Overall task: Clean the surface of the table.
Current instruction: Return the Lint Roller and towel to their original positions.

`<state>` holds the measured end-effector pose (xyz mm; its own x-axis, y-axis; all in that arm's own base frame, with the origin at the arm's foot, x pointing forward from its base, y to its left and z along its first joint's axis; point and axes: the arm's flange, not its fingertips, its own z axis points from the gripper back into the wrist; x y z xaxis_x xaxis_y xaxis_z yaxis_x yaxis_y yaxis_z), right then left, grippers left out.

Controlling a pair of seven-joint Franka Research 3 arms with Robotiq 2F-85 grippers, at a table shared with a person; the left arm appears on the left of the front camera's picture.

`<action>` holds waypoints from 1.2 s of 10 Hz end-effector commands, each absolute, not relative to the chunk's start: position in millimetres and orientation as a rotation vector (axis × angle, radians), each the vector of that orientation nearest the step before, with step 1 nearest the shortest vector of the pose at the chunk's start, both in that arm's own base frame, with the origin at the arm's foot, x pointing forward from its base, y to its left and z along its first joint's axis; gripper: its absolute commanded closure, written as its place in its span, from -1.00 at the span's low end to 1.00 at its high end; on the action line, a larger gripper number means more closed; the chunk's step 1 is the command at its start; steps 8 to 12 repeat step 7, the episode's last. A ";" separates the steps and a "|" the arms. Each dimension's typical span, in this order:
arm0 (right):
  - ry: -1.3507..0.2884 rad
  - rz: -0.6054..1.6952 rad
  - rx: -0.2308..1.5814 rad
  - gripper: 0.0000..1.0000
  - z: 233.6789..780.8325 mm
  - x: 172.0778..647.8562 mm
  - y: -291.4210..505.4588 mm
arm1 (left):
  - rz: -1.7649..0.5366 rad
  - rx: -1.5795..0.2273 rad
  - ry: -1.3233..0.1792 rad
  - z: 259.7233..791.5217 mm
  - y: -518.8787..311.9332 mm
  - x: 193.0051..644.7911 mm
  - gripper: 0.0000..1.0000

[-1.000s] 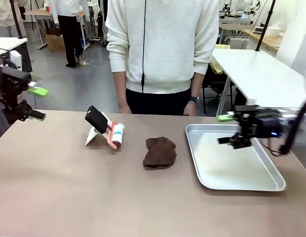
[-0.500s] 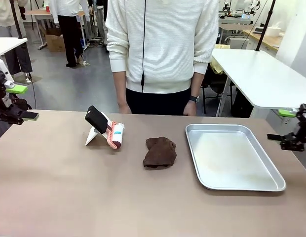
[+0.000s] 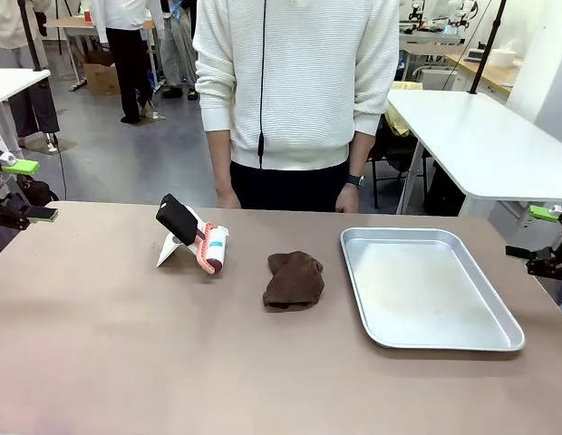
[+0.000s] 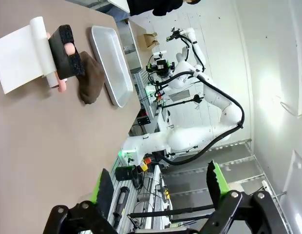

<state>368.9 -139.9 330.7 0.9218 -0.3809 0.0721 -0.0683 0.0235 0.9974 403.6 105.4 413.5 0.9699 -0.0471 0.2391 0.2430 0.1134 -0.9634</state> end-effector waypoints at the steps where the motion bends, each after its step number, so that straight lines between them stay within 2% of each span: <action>1: -0.327 -0.272 1.534 -1.00 339.7 363.7 -139.9 | -0.223 -1.463 -0.172 416.4 103.0 399.3 -1.00; 12: -0.327 -0.272 1.534 -1.00 339.7 363.7 -139.9 | -0.223 -1.463 -0.172 416.4 103.0 399.3 -1.00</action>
